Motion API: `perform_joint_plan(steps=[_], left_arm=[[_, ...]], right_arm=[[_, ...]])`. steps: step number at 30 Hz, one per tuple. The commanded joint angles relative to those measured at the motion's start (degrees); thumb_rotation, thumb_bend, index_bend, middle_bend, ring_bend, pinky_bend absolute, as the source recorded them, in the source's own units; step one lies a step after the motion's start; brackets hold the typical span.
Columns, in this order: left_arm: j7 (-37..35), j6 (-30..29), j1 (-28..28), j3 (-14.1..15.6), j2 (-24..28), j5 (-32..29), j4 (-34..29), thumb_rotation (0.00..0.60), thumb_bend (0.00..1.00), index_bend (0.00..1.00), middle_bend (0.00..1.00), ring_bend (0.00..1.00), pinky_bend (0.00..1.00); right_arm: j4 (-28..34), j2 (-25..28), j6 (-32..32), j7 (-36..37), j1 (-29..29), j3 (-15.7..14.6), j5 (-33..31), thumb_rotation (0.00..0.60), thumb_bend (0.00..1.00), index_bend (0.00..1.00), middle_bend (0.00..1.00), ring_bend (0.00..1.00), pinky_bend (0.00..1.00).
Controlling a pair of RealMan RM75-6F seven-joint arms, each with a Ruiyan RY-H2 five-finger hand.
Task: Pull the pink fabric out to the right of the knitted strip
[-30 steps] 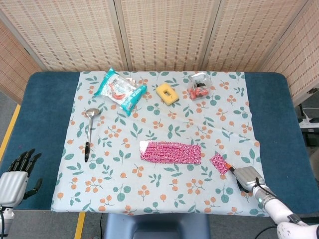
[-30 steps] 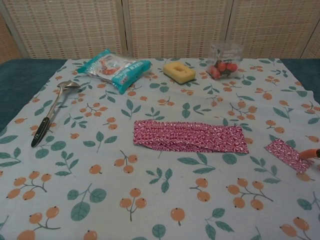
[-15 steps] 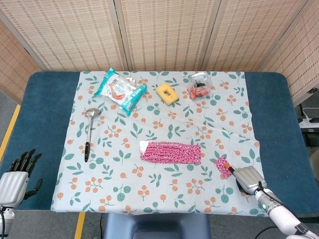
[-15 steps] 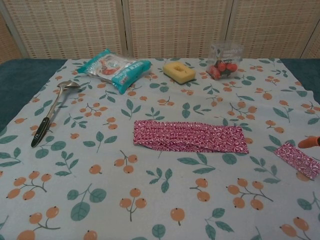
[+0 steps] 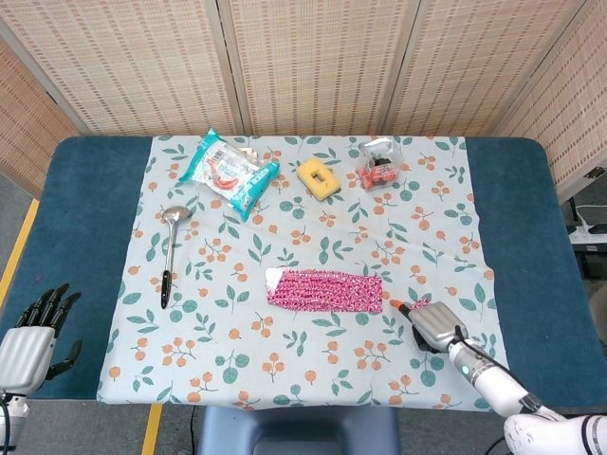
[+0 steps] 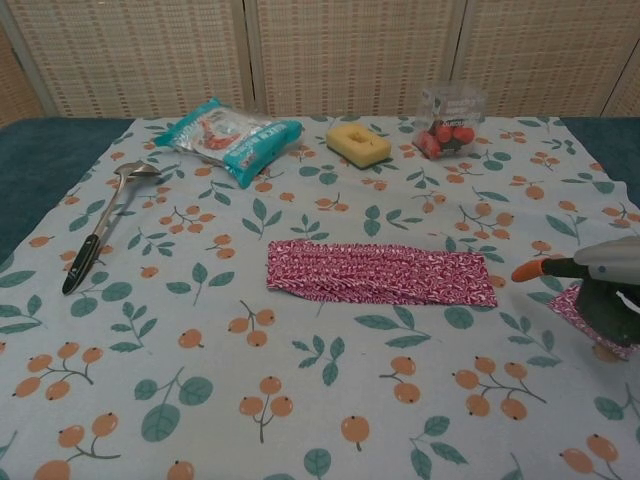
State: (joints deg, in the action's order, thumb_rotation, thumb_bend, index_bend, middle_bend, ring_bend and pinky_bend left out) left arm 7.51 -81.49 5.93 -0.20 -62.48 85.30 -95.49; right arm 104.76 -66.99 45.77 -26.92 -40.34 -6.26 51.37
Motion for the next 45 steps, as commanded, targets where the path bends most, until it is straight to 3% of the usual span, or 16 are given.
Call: perform_joint_plan(steps=[1,12,32,42,45], left_arm=[[-0.17,-0.09,0.00,-0.01,0.08,0.12,0.02,0.600,0.40,0.11,0.00,0.00,0.17],[-0.17,-0.05,0.01,0.02,0.04,0.16,0.11,0.600,0.40,0.11,0.00,0.00,0.17],[0.08,0.30,0.12,0.04,-0.03,-0.09,0.07,0.600,0.40,0.11,0.00,0.00,0.17],[0.48,0.51,0.19,0.14,-0.11,-0.15,-0.05,0.600,0.40,0.11,0.00,0.00,0.17],[0.58,0.69,0.26,0.18,-0.11,-0.18,0.00,0.600,0.40,0.11,0.00,0.00,0.17]], right_arm=[[-2.63,-3.81,-1.89,-3.11,-3.81,1.52,-7.24,0.600,0.89,0.00,0.65,0.68,0.76],[-4.60,-7.09,-1.34,-6.07,-7.64,0.44,-14.76,0.600,0.89,0.00,0.65,0.68,0.76],[-9.68,-6.50,1.19,-6.41,-8.38,-2.25,-22.21,0.600,0.89,0.00,0.65,0.68,0.76],[-11.32,-4.00,1.15,-4.20,-6.85,-2.73,-23.07,0.600,0.89,0.00,0.65,0.68,0.76],[-8.50,-1.17,2.43,-0.37,-5.13,-1.15,-18.95,0.600,0.89,0.00,0.65,0.68,0.76]])
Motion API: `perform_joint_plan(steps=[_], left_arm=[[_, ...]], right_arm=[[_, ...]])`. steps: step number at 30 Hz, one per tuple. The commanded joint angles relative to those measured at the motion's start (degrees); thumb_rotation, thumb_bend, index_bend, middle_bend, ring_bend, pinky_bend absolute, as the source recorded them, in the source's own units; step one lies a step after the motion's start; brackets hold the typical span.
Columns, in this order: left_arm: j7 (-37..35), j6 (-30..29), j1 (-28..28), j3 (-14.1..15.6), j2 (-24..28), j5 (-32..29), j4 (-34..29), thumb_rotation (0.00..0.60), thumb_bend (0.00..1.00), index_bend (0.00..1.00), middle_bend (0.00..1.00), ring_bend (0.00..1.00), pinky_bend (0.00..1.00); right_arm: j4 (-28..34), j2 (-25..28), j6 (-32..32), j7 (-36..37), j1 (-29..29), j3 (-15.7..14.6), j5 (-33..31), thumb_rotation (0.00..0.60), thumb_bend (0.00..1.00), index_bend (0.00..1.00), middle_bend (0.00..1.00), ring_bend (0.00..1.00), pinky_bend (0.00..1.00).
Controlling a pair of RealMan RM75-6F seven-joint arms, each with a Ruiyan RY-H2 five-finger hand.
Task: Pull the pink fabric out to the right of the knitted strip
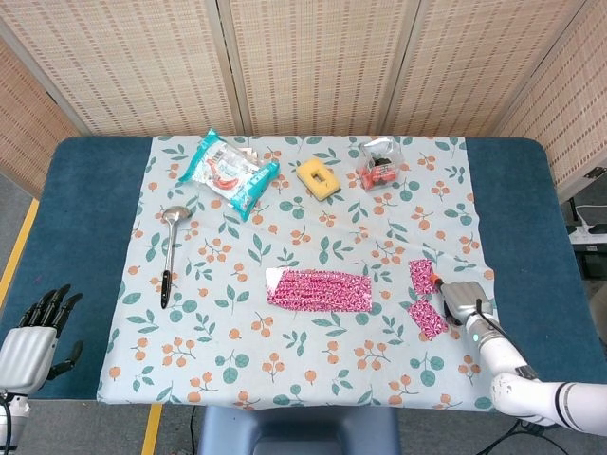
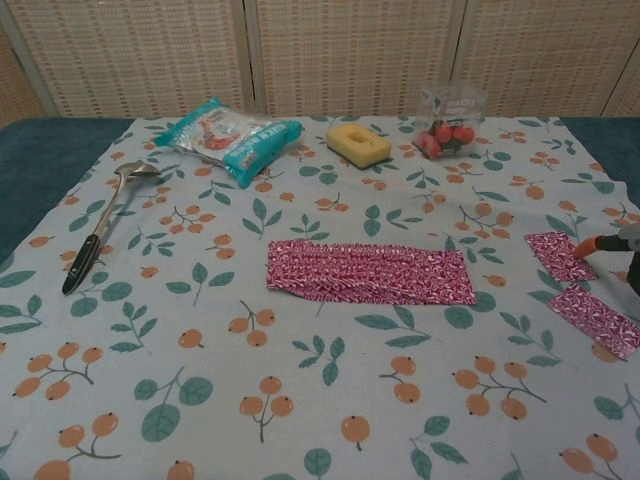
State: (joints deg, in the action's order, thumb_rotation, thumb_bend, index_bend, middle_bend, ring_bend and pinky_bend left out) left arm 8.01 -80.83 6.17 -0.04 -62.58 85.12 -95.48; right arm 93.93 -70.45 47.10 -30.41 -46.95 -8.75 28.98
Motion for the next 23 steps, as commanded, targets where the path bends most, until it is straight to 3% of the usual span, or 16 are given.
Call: perform_joint_plan(steps=[1,4,6,9,11,13,16,18,23], left_arm=[[0.17,-0.03,0.00,0.00,-0.04,-0.04,-0.04,0.600,0.40,0.11,0.00,0.00,0.17],[0.27,-0.08,-0.06,-0.04,-0.11,-0.21,-0.04,0.600,0.40,0.11,0.00,0.00,0.17],[0.28,0.12,0.01,-0.11,-0.10,-0.48,-0.05,0.600,0.40,0.11,0.00,0.00,0.17],[0.58,0.29,0.08,-0.12,-0.15,-0.61,-0.09,0.600,0.40,0.11,0.00,0.00,0.17],[0.75,0.08,0.04,-0.07,-0.24,-0.36,-0.12,0.600,0.40,0.11,0.00,0.00,0.17],[1.08,-0.11,-0.01,-0.05,-0.37,-0.23,-0.12,0.600,0.40,0.11,0.00,0.00,0.17],[1.73,-0.15,-0.06,-0.05,-0.53,-0.41,-0.27,0.600,0.40,0.11,0.00,0.00,0.17],[2.01,-0.07,0.01,-0.08,-0.63,-0.47,-0.33,0.600,0.40,0.11,0.00,0.00,0.17],[2.20,-0.28,0.03,-0.08,-0.83,-0.16,-0.15,0.600,0.40,0.11,0.00,0.00,0.17]], right_arm=[[4.68,4.21,2.53,6.36,3.10,2.54,7.48,0.600,0.89,0.00,0.65,0.68,0.76],[10.01,8.15,10.31,15.78,9.41,4.44,21.88,0.600,0.89,0.00,0.65,0.65,0.75],[11.03,9.50,19.01,21.14,15.12,3.31,34.40,0.600,0.84,0.00,0.65,0.62,0.72],[7.92,8.76,29.99,22.35,22.12,0.72,44.88,0.600,0.64,0.00,0.55,0.48,0.64],[5.19,7.32,34.50,19.88,25.97,-0.26,46.14,0.600,0.47,0.00,0.39,0.31,0.52],[3.59,6.27,36.07,18.10,28.33,-0.40,45.03,0.600,0.37,0.00,0.29,0.19,0.40],[2.17,5.53,36.35,19.14,30.43,0.41,43.69,0.600,0.29,0.00,0.16,0.06,0.26],[1.55,5.68,36.84,20.52,30.85,1.02,45.67,0.600,0.25,0.00,0.10,0.01,0.20],[-0.87,4.15,40.17,22.38,33.18,2.55,49.27,0.600,0.20,0.00,0.04,0.00,0.14]])
